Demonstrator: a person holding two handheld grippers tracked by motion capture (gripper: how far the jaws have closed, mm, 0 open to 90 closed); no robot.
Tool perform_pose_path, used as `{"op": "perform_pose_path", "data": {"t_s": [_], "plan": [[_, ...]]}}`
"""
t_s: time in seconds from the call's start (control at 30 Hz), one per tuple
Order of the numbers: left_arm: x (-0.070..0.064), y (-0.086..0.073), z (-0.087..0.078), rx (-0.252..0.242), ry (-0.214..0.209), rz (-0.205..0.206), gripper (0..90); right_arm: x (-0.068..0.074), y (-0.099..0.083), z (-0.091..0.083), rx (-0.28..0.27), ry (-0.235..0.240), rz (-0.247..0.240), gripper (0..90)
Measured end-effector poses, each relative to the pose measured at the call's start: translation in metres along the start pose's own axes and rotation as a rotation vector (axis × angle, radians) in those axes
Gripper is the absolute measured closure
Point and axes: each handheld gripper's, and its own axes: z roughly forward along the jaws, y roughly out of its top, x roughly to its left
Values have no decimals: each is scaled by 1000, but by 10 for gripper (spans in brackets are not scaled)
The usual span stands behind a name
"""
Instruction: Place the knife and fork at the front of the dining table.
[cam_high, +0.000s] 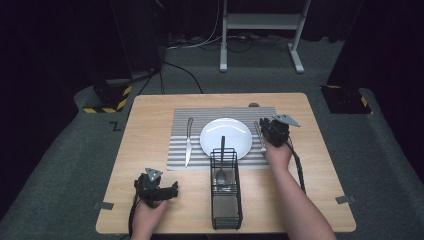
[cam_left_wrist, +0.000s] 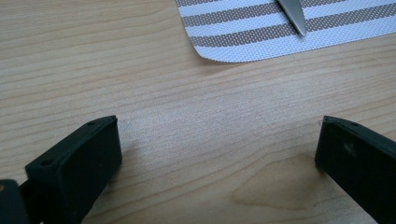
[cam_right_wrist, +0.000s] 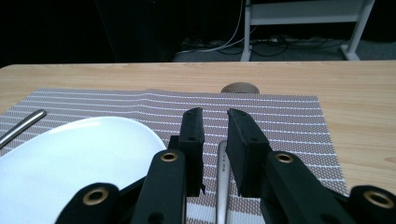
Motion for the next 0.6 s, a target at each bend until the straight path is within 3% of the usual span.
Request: {"op": "perform_pose_path", "data": {"t_s": [0.13,0.23,0.43,0.6], "plan": [[0,0,0,0,1,0,5,0,-2,-14,-4,6,-11,753],[0,0,0,1,3,2,6,3,-7,-26,9,-6,-48,768],[0,0,0,1,7,3,6,2,-28,-53,36,-16,-60,805],[-1,0,0,1,9,2,8,2,-44,-68,82,-51,-83,821]]}}
